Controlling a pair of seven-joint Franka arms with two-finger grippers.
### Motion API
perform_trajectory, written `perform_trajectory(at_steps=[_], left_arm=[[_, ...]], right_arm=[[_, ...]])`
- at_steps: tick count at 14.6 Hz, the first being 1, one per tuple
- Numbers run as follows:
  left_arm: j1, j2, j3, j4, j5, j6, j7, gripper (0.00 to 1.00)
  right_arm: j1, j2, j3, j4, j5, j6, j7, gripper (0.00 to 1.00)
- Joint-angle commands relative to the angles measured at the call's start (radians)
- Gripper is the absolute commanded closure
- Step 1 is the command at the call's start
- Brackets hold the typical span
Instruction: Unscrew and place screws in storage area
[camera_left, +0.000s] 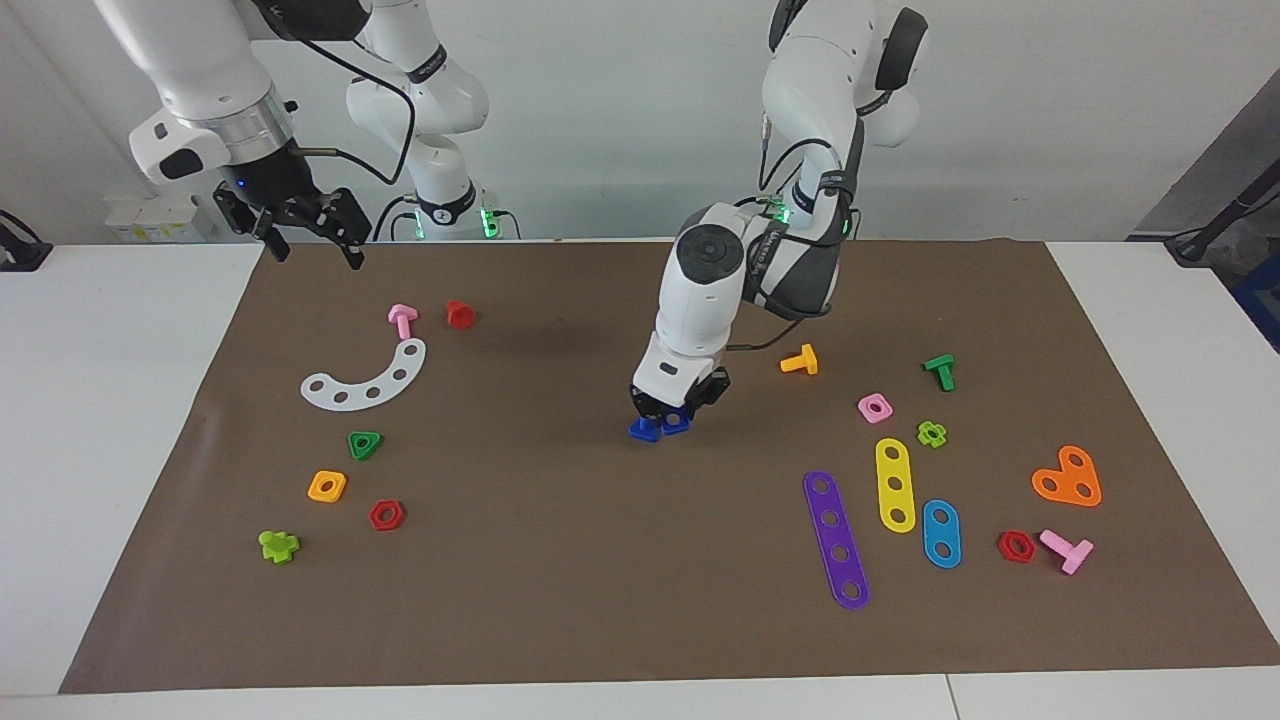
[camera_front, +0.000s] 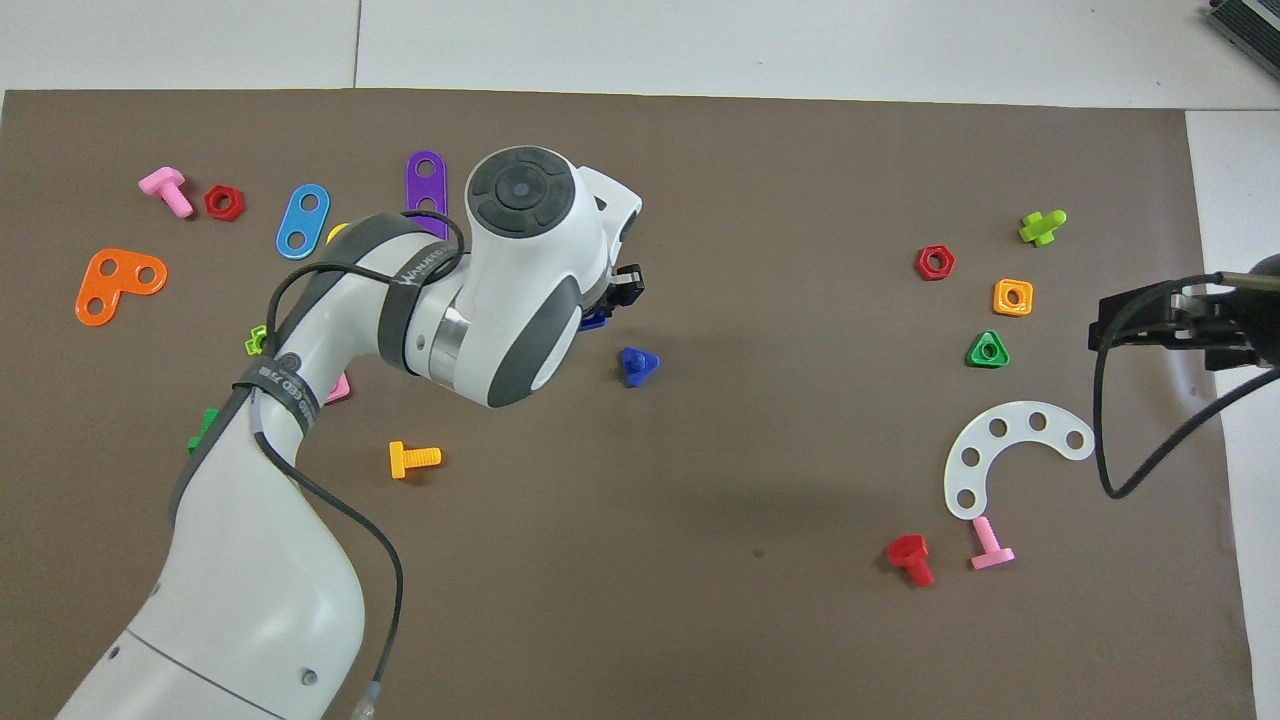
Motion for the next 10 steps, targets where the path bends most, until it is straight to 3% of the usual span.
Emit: perform_trajectory(at_steps=[1,5,10], left_arm=[[0.070,-0.025,-0.004,-0.010,-0.037,-0.029,0.120,0.58],[0.147,-0.080,-0.004,-0.120,-0.037,-0.017,0.303,0.59],[0.211,-0.178,-0.004,-0.312,-0.038,0.009,0.518,0.59]], right_arm=[[0.000,-0.007,0.005,-0.015,-0.010,0.029,-0.004,0.00],[0.094,0.061,0.009,-0.064,0.001,0.211,0.071,0.00],[0.320,0.285,0.008,-0.060,-0.007,0.488,0.331,0.00]])
